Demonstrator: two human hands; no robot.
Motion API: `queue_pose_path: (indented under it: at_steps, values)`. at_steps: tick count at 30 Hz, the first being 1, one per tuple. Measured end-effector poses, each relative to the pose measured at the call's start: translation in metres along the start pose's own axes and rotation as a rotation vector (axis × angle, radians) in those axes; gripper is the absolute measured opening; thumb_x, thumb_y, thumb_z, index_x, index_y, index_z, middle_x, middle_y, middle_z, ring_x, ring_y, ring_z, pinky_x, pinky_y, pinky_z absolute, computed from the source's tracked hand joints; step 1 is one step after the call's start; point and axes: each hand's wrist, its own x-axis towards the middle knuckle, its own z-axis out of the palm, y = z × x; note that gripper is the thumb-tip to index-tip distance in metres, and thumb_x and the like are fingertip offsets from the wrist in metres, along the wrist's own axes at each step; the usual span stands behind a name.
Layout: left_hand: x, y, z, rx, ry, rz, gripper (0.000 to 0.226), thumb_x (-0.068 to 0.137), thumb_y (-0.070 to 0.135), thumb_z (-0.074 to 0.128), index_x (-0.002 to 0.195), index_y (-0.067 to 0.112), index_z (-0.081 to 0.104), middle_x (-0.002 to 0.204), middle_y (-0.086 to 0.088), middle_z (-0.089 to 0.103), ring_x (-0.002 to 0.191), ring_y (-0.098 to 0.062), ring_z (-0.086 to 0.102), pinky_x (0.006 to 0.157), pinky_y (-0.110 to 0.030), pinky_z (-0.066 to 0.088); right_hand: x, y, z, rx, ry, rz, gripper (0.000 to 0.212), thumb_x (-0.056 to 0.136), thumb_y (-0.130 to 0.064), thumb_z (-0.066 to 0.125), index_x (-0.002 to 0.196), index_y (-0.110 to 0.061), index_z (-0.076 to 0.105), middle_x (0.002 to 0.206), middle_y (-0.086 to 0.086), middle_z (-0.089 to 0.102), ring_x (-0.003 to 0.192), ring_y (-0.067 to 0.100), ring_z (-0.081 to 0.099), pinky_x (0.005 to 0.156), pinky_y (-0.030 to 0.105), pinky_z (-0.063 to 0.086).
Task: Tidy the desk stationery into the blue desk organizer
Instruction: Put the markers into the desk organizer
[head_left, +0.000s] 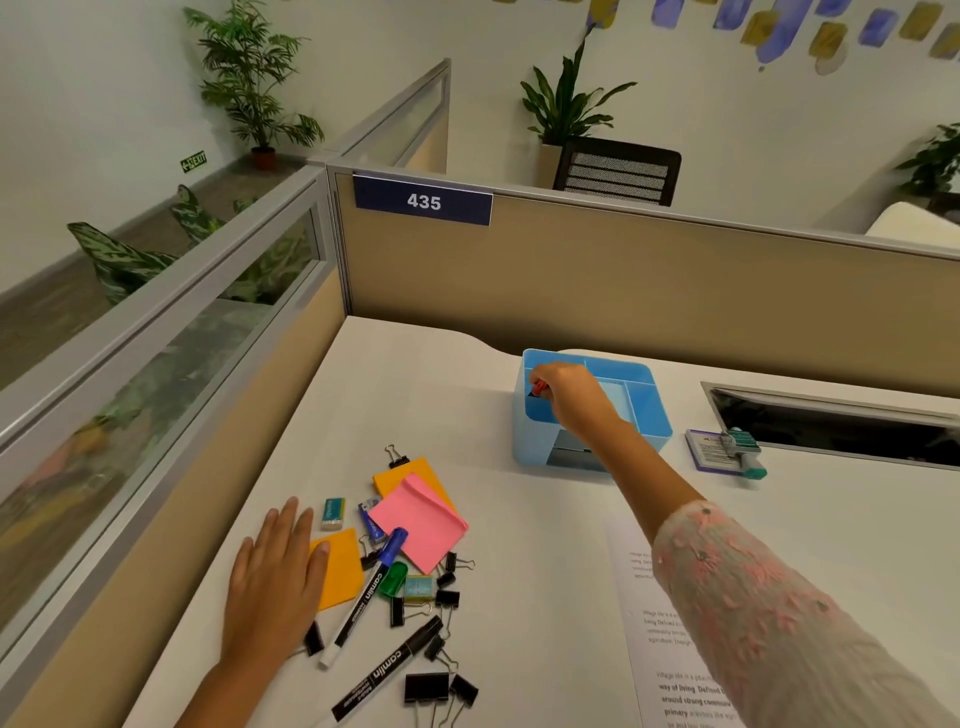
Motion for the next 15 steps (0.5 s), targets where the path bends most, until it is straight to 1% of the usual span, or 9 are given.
queue_pose_path:
  at_steps: [2, 4, 6, 7, 8, 10, 12, 13, 15]
  values:
    - [0.000, 0.000, 0.000, -0.001, -0.002, -0.002, 0.090, 0.087, 0.062, -0.006, 0.134, 0.007, 0.047, 0.145, -0.015, 0.040, 0.135, -0.034, 0.035, 0.105, -0.053, 0.032, 0.003, 0.000, 0.003, -0.029, 0.030, -0.002, 0.044, 0.085, -0.003, 0.064, 0.125, -0.017, 0.051, 0.123, 0.009, 0.058, 0.108, 0.026, 0.057, 0.092, 0.033, 0.047]
    - [0.000, 0.000, 0.000, -0.002, -0.006, -0.007, 0.083, 0.088, 0.059, 0.003, 0.134, 0.007, 0.047, 0.145, -0.015, 0.040, 0.135, -0.033, 0.035, 0.105, -0.053, 0.032, 0.004, 0.001, 0.004, -0.050, 0.018, 0.005, 0.048, 0.085, -0.003, 0.064, 0.128, -0.019, 0.049, 0.125, 0.009, 0.057, 0.110, 0.026, 0.056, 0.094, 0.034, 0.047]
    - [-0.001, -0.001, 0.000, -0.006, -0.008, -0.012, 0.075, 0.087, 0.053, 0.011, 0.135, 0.007, 0.046, 0.146, -0.014, 0.039, 0.136, -0.032, 0.034, 0.106, -0.053, 0.031, 0.000, 0.001, 0.003, 0.011, 0.055, 0.029, 0.051, 0.088, -0.002, 0.060, 0.134, -0.020, 0.046, 0.129, 0.010, 0.055, 0.113, 0.028, 0.055, 0.096, 0.034, 0.046]
    - [-0.001, -0.001, 0.000, -0.008, -0.006, -0.013, 0.073, 0.087, 0.051, 0.013, 0.135, 0.007, 0.046, 0.146, -0.013, 0.039, 0.136, -0.032, 0.034, 0.106, -0.053, 0.031, -0.004, 0.001, 0.002, 0.072, 0.108, 0.037, 0.051, 0.089, -0.002, 0.058, 0.136, -0.019, 0.045, 0.131, 0.011, 0.055, 0.115, 0.029, 0.055, 0.096, 0.034, 0.046]
    - [-0.001, -0.001, 0.000, -0.011, -0.006, -0.014, 0.072, 0.087, 0.050, 0.014, 0.135, 0.007, 0.046, 0.146, -0.014, 0.039, 0.136, -0.032, 0.034, 0.106, -0.053, 0.031, -0.011, 0.000, 0.001, 0.148, 0.201, 0.043, 0.051, 0.089, -0.001, 0.058, 0.135, -0.018, 0.046, 0.133, 0.012, 0.054, 0.116, 0.029, 0.054, 0.097, 0.033, 0.046]
    - [-0.001, -0.001, -0.001, -0.016, -0.005, -0.011, 0.071, 0.087, 0.049, 0.014, 0.134, 0.007, 0.047, 0.146, -0.014, 0.039, 0.136, -0.033, 0.034, 0.106, -0.052, 0.031, -0.033, -0.003, 0.004, 0.267, 0.450, 0.027, 0.044, 0.089, 0.000, 0.057, 0.130, -0.016, 0.051, 0.132, 0.011, 0.056, 0.117, 0.027, 0.055, 0.096, 0.031, 0.045]
    - [-0.001, -0.001, -0.002, -0.023, -0.007, -0.014, 0.071, 0.087, 0.049, 0.013, 0.135, 0.008, 0.045, 0.147, -0.013, 0.038, 0.137, -0.032, 0.032, 0.107, -0.052, 0.029, -0.060, -0.008, 0.015, 0.367, 0.684, -0.009, 0.034, 0.088, 0.003, 0.057, 0.119, -0.011, 0.058, 0.123, 0.011, 0.062, 0.110, 0.025, 0.059, 0.090, 0.025, 0.045]
    - [-0.002, -0.002, -0.002, -0.028, -0.007, -0.018, 0.071, 0.087, 0.049, 0.012, 0.136, 0.008, 0.045, 0.148, -0.013, 0.037, 0.137, -0.031, 0.032, 0.108, -0.051, 0.028, -0.074, -0.012, 0.024, 0.408, 0.755, -0.022, 0.030, 0.087, 0.004, 0.058, 0.114, -0.011, 0.060, 0.118, 0.011, 0.065, 0.106, 0.025, 0.061, 0.087, 0.023, 0.044]
    - [-0.002, -0.002, -0.001, -0.038, -0.009, -0.023, 0.069, 0.088, 0.047, 0.014, 0.136, 0.009, 0.044, 0.148, -0.012, 0.036, 0.138, -0.030, 0.030, 0.109, -0.050, 0.027, -0.103, -0.019, 0.049, 0.469, 0.784, -0.031, 0.027, 0.086, 0.003, 0.060, 0.109, -0.011, 0.061, 0.113, 0.011, 0.066, 0.105, 0.023, 0.061, 0.086, 0.023, 0.045]
